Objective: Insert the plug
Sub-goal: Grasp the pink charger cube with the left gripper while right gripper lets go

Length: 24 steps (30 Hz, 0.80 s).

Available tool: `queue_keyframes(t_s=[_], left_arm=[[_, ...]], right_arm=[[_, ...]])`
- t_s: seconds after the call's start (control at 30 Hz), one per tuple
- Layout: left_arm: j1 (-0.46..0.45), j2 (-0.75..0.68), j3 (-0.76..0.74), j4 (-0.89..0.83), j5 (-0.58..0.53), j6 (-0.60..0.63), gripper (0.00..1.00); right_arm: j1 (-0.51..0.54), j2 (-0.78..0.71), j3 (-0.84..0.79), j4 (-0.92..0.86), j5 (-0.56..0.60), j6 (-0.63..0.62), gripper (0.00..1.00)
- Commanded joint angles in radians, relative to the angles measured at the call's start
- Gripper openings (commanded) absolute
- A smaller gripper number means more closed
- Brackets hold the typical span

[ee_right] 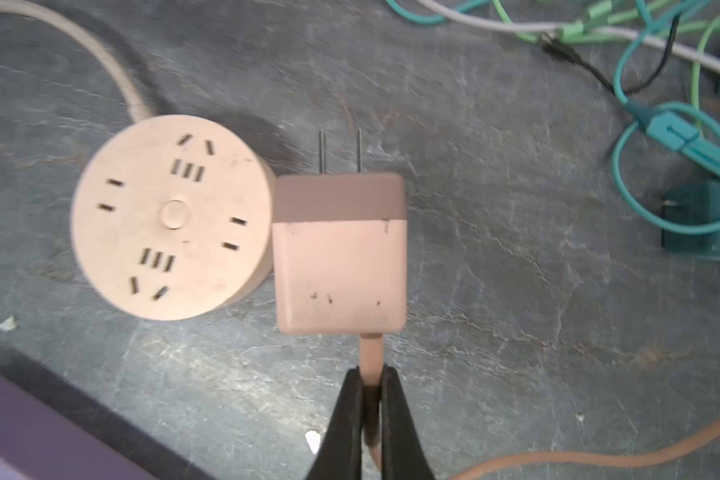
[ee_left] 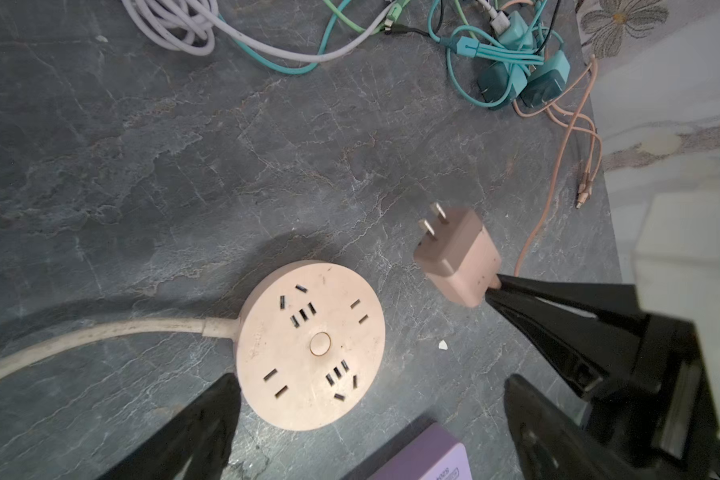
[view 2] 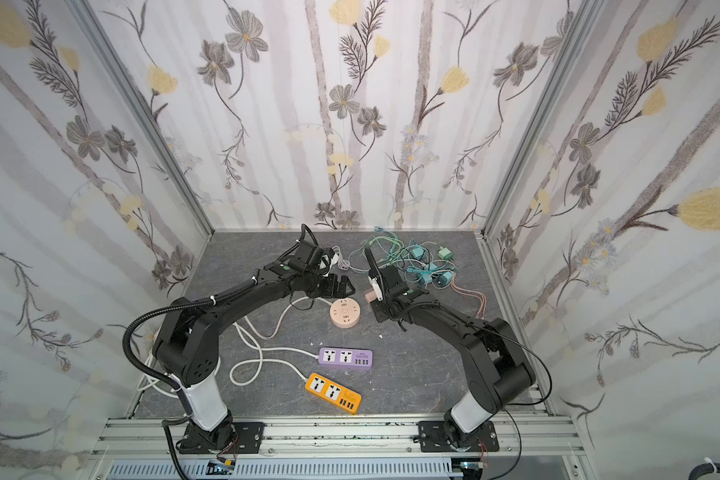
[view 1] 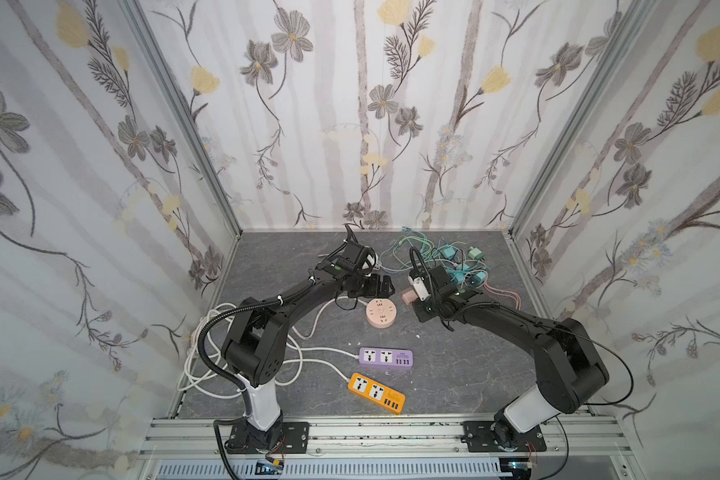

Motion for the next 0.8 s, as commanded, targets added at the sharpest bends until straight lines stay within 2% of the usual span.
queue_keyframes(t_s=[0.0,0.1,0.23,0.47,0.6,0.77], left_arm=[[0.004,0.017,0.038,-0.097,0.054,-0.036,1.00],[0.025,0.023,0.039,-0.089,0.115,-0.089,0.98],[0.032,0.003,0.025,-0.044,0.184,-0.125,0.87],[0.041,-0.056,-0.030,0.057,0.265,-0.186,0.85],[0.042,-0.097,-0.083,0.145,0.257,-0.250,0.73],[0.042,-0.106,-0.100,0.169,0.254,-0.266,0.56]], right_arm=[[0.031,-0.063,-0.047,0.200,-0.057,-0.133,0.02],[0.046,-0.103,-0.098,0.267,-0.077,-0.159,0.02],[0.068,-0.170,-0.148,0.351,-0.124,-0.196,0.02],[0.081,-0.181,-0.160,0.384,-0.112,-0.193,0.01],[0.087,-0.177,-0.166,0.421,-0.109,-0.164,0.01],[0.095,-0.169,-0.166,0.440,-0.124,-0.151,0.01]])
